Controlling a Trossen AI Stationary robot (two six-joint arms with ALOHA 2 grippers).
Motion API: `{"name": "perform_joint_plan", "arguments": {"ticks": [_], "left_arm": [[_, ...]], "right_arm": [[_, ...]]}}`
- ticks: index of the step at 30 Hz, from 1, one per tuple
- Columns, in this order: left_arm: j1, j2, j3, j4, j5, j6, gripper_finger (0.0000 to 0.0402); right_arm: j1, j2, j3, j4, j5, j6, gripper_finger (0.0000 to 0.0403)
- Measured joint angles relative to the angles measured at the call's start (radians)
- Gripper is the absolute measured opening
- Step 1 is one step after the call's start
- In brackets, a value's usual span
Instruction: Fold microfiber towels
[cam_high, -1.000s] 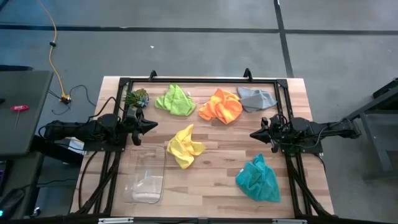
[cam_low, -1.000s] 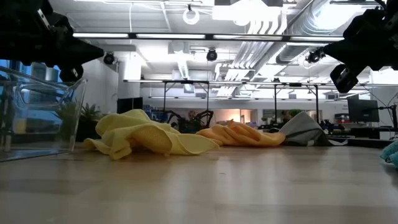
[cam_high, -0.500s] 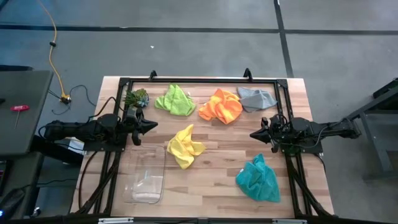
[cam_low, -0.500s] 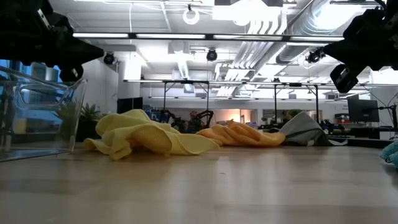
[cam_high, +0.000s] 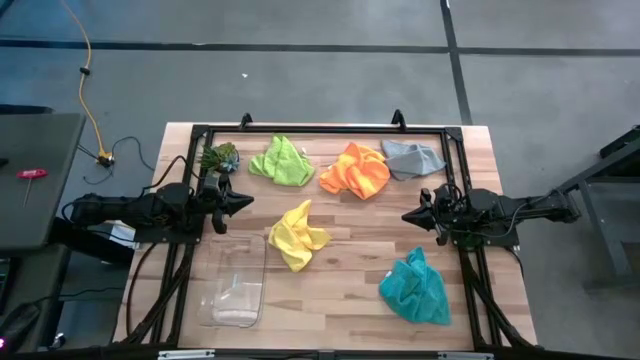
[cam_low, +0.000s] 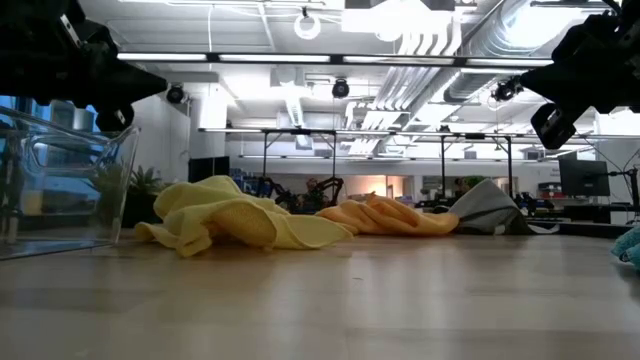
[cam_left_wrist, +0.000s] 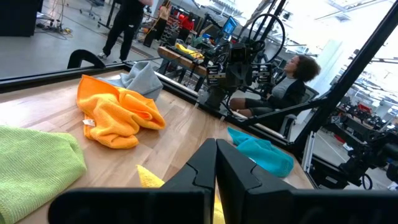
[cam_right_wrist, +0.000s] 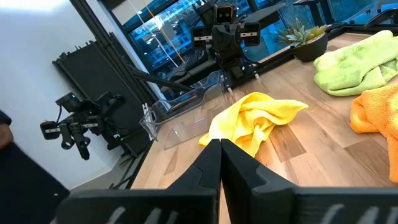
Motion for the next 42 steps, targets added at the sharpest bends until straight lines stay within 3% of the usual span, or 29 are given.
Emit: {"name": "perform_joint_plan", "arguments": {"ticks": [20,23,27,30,32,37,42], "left_arm": [[0.000,0.000,0.000,0.000,0.000,0.000,0.0000],[0.000,0.000,0.000,0.000,0.000,0.000,0.0000],[0.000,0.000,0.000,0.000,0.000,0.000,0.0000],[0.000,0.000,0.000,0.000,0.000,0.000,0.0000],[0.000,0.000,0.000,0.000,0.000,0.000,0.0000],[0.000,0.000,0.000,0.000,0.000,0.000,0.0000],[0.000,0.000,0.000,0.016,-0.005,-0.018,0.0000]], "right_arm": [[0.000,0.000,0.000,0.004,0.013,-0.005,0.0000],[-0.003,0.001,0.000,0.047,0.145,0.016,0.0000],[-0.003,0.000,0.000,0.233,0.391,0.255,0.0000],[-0.004,0.005,0.000,0.367,0.518,0.375,0.0000],[-0.004,0.023,0.000,0.507,0.534,0.306,0.0000],[-0.003,0.114,0.004,0.891,0.393,0.021,0.0000],[-0.004,0.225,0.071,0.848,0.419,-0.078,0.0000]]}}
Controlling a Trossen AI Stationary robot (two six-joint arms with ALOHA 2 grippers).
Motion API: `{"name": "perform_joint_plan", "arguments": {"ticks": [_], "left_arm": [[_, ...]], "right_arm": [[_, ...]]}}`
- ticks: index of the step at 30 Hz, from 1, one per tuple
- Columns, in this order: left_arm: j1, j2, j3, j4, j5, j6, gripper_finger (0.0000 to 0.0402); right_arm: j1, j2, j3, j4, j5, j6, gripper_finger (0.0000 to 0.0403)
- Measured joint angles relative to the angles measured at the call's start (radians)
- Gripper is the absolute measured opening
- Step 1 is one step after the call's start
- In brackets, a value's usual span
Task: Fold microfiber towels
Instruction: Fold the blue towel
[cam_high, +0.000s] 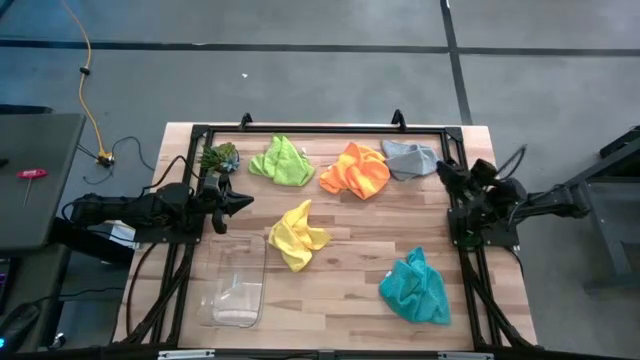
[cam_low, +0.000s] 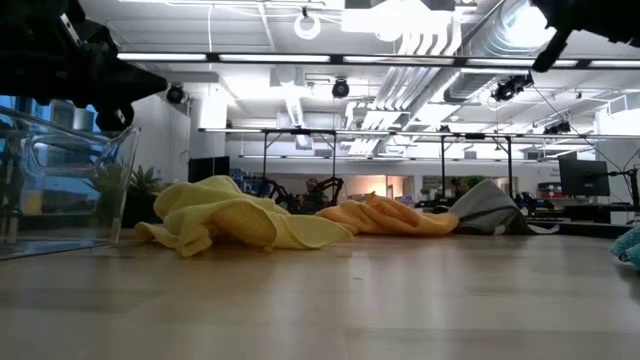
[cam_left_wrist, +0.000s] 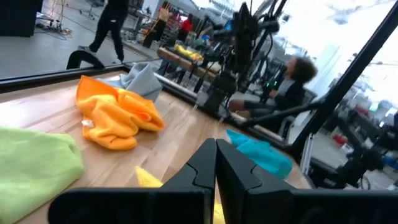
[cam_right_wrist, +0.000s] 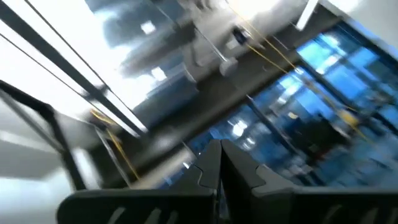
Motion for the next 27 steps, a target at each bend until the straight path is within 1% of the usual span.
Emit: {"name": "perform_joint_plan", "arguments": {"ticks": [3,6,7,9,11,13,15,17,20,22,24,27], "left_arm": [[0.000,0.000,0.000,0.053,-0.005,-0.053,0.0000],[0.000,0.000,0.000,0.091,-0.012,-0.068,0.0000],[0.000,0.000,0.000,0.111,-0.028,-0.069,0.0000],[0.000,0.004,0.000,0.199,-0.067,-0.105,0.0000],[0.000,0.013,0.002,0.324,-0.072,-0.117,0.0000],[0.000,0.033,0.027,0.364,-0.066,-0.100,0.0000],[0.000,0.075,0.077,0.356,-0.071,-0.096,0.0002],[0.000,0.136,0.145,0.311,-0.075,-0.067,0.0008],[0.000,0.249,0.282,0.195,-0.037,-0.005,0.0025],[0.000,0.331,0.379,0.103,-0.015,0.030,0.0038],[0.000,0.404,0.462,0.026,0.001,0.075,0.0052],[0.000,0.492,0.548,-0.001,0.006,0.121,0.0072]], "right_arm": [[0.000,0.073,0.052,-0.086,0.008,-0.026,0.0000],[0.000,0.155,0.101,-0.153,0.011,-0.036,0.0000],[0.000,0.181,0.116,-0.169,0.015,-0.035,0.0000],[0.000,0.233,0.145,-0.174,0.016,-0.030,0.0000],[0.000,0.279,0.172,-0.173,0.016,-0.028,0.0000],[0.000,0.322,0.202,-0.172,0.016,-0.028,0.0000],[0.000,0.357,0.227,-0.175,0.016,-0.028,0.0000],[0.000,0.383,0.256,-0.175,0.016,-0.028,0.0000],[0.000,0.412,0.301,-0.178,0.016,-0.028,0.0000],[0.000,0.421,0.337,-0.226,0.009,-0.028,0.0001],[0.000,0.424,0.396,-0.349,-0.002,-0.013,0.0006],[0.000,0.432,0.538,-0.731,-0.013,0.049,0.0033]]}}
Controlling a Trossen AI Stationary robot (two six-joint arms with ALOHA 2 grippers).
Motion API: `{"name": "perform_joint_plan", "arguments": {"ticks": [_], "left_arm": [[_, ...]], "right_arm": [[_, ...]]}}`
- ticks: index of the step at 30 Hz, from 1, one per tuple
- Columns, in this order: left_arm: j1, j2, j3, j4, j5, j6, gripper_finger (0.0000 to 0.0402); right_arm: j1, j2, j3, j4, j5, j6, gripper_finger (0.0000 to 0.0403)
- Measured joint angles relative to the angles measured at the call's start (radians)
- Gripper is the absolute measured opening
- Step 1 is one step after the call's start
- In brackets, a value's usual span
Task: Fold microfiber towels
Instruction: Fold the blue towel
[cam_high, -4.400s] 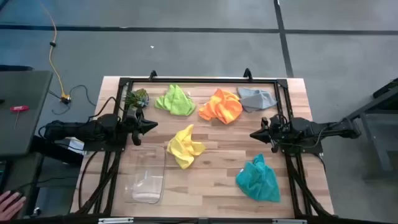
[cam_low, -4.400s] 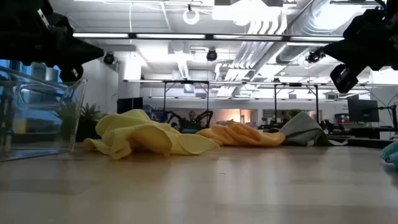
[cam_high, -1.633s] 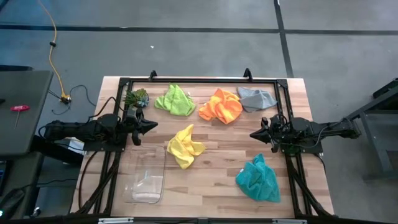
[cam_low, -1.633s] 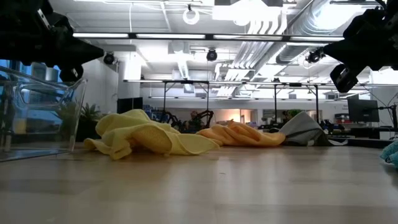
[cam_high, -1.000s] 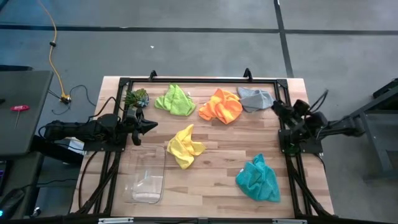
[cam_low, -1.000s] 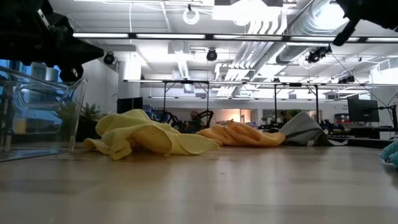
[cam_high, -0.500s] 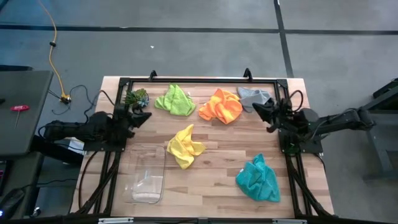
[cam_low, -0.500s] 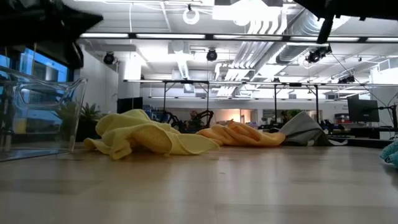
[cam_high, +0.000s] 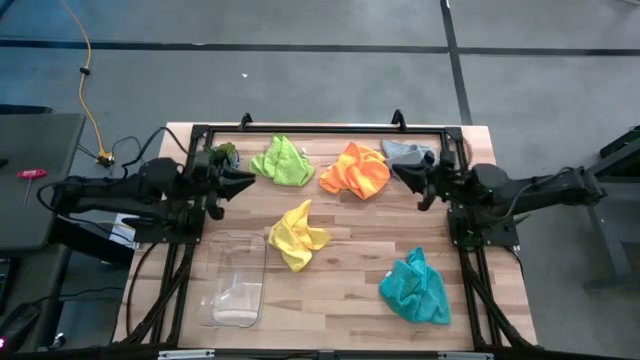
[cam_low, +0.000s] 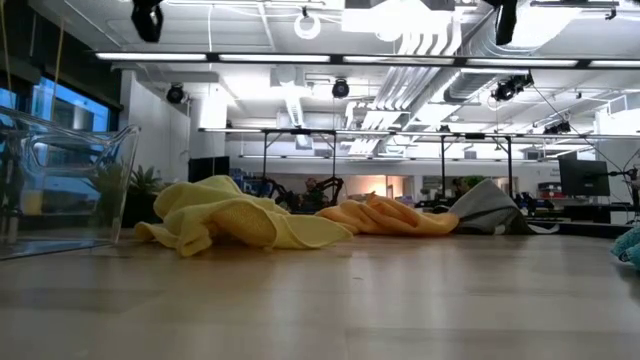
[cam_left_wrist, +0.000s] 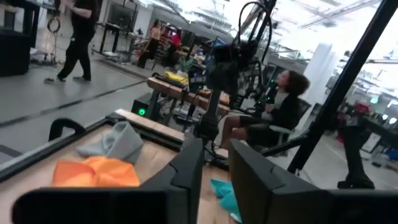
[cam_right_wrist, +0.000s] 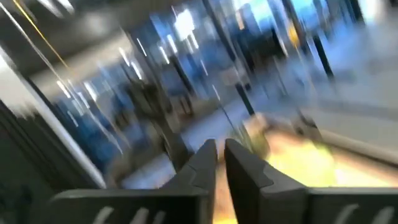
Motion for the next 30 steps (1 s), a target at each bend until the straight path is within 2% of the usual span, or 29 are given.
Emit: {"name": "perform_joint_plan", "arguments": {"ticks": [3,6,10,14,19,23,27,30], "left_arm": [[0.000,0.058,0.044,0.002,0.000,0.012,0.0092],[-0.001,0.096,0.051,0.007,0.000,0.011,0.0108],[-0.001,0.139,0.051,-0.003,0.001,-0.022,0.0122],[-0.001,0.179,0.051,-0.002,0.012,-0.076,0.0129],[-0.001,0.214,0.051,-0.001,0.081,-0.086,0.0129],[-0.001,0.226,0.051,-0.001,0.100,-0.089,0.0129],[-0.001,0.229,0.051,0.008,0.100,-0.088,0.0129],[-0.001,0.228,0.051,0.009,0.100,-0.089,0.0129]], "right_arm": [[0.001,0.049,0.166,-0.440,-0.053,0.146,0.0081],[0.014,0.129,0.278,-0.810,-0.191,0.355,0.0134],[0.087,0.240,0.291,-1.069,-0.383,0.597,0.0180],[0.191,0.336,0.216,-1.158,-0.432,0.830,0.0188],[0.282,0.416,0.104,-1.118,-0.461,1.085,0.0188],[0.320,0.437,0.036,-1.011,-0.464,1.169,0.0189],[0.324,0.458,-0.012,-1.012,-0.461,1.234,0.0189],[0.324,0.467,-0.038,-0.976,-0.418,1.275,0.0189]]}}
